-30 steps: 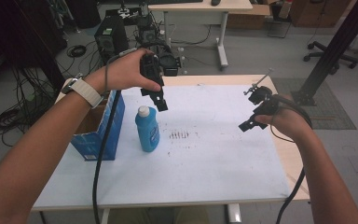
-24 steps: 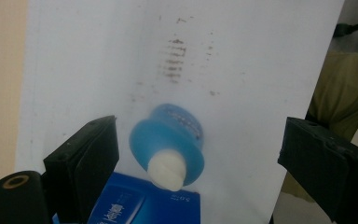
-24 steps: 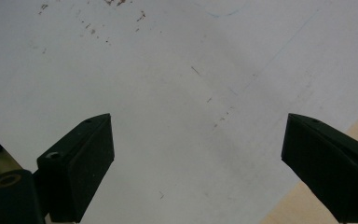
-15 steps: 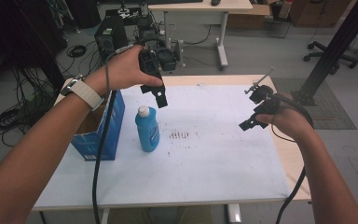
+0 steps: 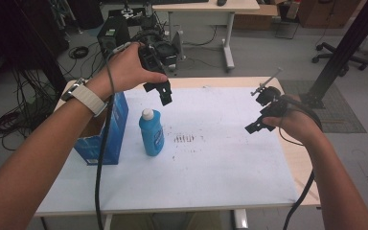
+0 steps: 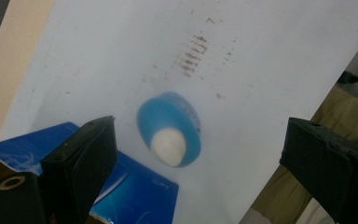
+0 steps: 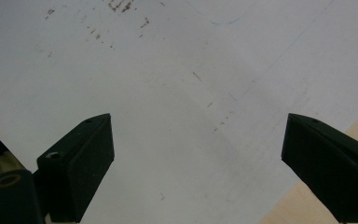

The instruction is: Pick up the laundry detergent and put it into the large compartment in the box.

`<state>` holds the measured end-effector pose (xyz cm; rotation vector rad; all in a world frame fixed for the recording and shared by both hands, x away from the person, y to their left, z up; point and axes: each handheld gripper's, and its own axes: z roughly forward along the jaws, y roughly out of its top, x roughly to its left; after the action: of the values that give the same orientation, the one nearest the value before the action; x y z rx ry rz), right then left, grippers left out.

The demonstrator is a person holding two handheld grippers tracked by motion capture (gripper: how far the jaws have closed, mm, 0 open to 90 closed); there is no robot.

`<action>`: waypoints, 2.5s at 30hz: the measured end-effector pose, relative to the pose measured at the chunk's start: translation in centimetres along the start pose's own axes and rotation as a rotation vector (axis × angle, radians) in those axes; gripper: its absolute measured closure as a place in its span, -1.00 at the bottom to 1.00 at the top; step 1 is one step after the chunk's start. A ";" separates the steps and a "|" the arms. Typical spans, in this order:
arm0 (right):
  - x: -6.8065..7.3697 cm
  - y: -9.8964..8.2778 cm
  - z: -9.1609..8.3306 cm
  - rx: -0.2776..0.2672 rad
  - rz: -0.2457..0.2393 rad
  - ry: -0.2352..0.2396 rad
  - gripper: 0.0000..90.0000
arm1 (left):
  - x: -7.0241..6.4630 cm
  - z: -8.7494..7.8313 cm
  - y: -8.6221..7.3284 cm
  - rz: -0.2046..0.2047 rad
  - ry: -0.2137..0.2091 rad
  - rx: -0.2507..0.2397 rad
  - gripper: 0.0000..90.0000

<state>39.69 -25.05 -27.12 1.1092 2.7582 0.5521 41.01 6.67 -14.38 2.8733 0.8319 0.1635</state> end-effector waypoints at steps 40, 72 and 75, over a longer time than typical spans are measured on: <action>0.2 0.4 0.1 0.004 -0.016 0.004 -0.79 | 2.1 -0.6 -1.2 -0.358 0.035 0.019 -0.76; 0.5 0.6 0.5 -0.003 -0.016 0.009 -0.79 | 3.5 2.8 -2.5 -0.519 -0.002 0.125 -0.79; 0.5 0.6 0.5 -0.004 -0.016 0.009 -0.79 | 3.5 3.0 -2.5 -0.516 0.000 0.126 -0.79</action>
<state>39.85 -24.14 -27.33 1.0854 2.7700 0.5622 43.08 10.27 -17.53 2.6512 1.5915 0.0519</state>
